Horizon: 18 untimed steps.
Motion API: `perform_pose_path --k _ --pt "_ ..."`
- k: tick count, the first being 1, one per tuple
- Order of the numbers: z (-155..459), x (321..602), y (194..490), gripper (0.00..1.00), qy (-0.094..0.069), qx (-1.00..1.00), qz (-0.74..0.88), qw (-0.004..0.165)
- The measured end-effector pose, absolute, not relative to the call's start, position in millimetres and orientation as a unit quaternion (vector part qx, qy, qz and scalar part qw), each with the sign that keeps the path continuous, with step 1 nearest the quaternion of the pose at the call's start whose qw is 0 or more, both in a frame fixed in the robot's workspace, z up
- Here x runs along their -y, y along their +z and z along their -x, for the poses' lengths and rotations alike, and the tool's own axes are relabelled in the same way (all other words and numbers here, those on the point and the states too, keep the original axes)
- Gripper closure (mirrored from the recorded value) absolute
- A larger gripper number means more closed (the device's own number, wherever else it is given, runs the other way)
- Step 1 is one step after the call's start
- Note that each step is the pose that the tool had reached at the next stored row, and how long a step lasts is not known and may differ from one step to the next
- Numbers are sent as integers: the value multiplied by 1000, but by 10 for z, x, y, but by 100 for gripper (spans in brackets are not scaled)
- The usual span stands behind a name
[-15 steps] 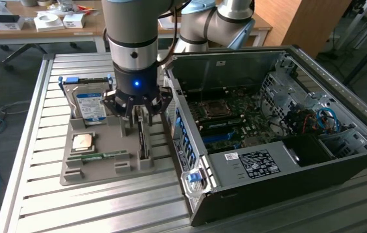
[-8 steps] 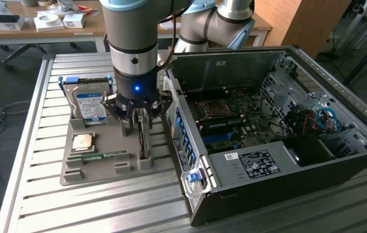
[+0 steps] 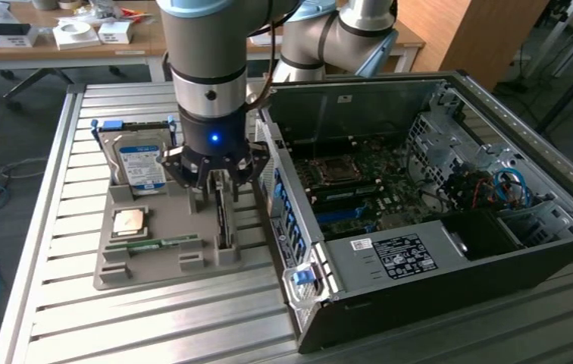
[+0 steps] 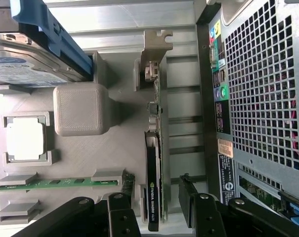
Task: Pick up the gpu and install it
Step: 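Pick up the gpu and move the gpu toward the slot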
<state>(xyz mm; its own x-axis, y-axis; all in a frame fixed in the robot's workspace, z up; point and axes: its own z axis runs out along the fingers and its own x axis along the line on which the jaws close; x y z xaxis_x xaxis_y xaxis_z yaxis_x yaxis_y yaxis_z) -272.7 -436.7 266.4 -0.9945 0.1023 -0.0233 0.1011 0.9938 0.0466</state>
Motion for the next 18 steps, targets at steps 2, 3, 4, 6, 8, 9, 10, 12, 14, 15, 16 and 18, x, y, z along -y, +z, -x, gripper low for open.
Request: perform_pose_path --k 2,3,4,6,8,9,10,12,14,15,16,18 --pt "2724 4366 2665 51 23 -998 -51 13" --pt "2724 4366 2666 51 23 -998 -51 13" --pt "2723 4367 2665 51 23 -998 -51 13" --pt "2723 4367 2665 51 23 -998 -51 13" --pt "2722 4366 2654 51 23 -998 -51 13" --pt "2723 4366 2643 51 23 -998 -51 13" --pt "2723 4367 2631 51 23 -998 -51 13" --pt "2723 4367 2604 51 23 -998 -51 13" --pt "2723 4367 2579 51 23 -998 -51 13" --pt "2723 4367 2570 51 23 -998 -51 13" --pt "2723 4367 2562 51 23 -998 -51 13" --pt "2723 4367 2548 51 23 -998 -51 13"
